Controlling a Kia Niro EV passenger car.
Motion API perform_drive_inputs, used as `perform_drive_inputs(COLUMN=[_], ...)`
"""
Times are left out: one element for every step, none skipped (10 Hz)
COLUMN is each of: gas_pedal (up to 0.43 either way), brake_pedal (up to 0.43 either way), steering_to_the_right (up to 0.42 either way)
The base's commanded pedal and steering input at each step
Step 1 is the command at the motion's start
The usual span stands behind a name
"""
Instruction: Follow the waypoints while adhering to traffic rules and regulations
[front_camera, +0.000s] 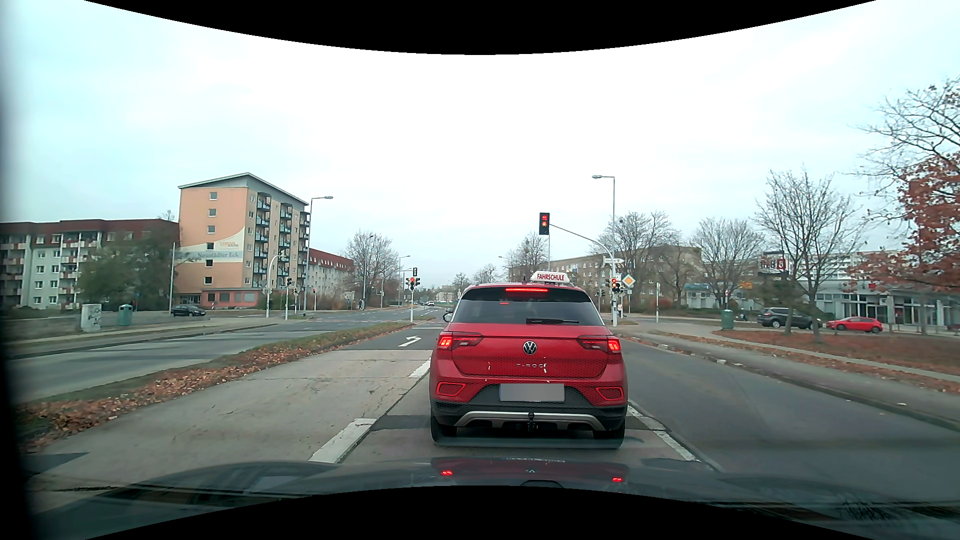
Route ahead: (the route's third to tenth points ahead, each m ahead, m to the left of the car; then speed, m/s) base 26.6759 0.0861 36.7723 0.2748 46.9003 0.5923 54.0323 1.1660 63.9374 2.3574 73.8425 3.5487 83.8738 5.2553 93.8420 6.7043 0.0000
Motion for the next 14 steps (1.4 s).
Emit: perform_drive_inputs(gas_pedal=[0.0, 0.0, 0.0, 0.0, 0.0, 0.0, 0.0, 0.0, 0.0, 0.0, 0.0, 0.0, 0.0, 0.0], brake_pedal=[0.378, 0.378, 0.378, 0.378, 0.378, 0.378, 0.378, 0.378, 0.378, 0.378, 0.378, 0.378, 0.378, 0.378], steering_to_the_right=[-0.014, -0.014, -0.014, -0.014, -0.014, -0.013, -0.013, -0.013, -0.014, -0.014, -0.013, -0.013, -0.013, -0.013])
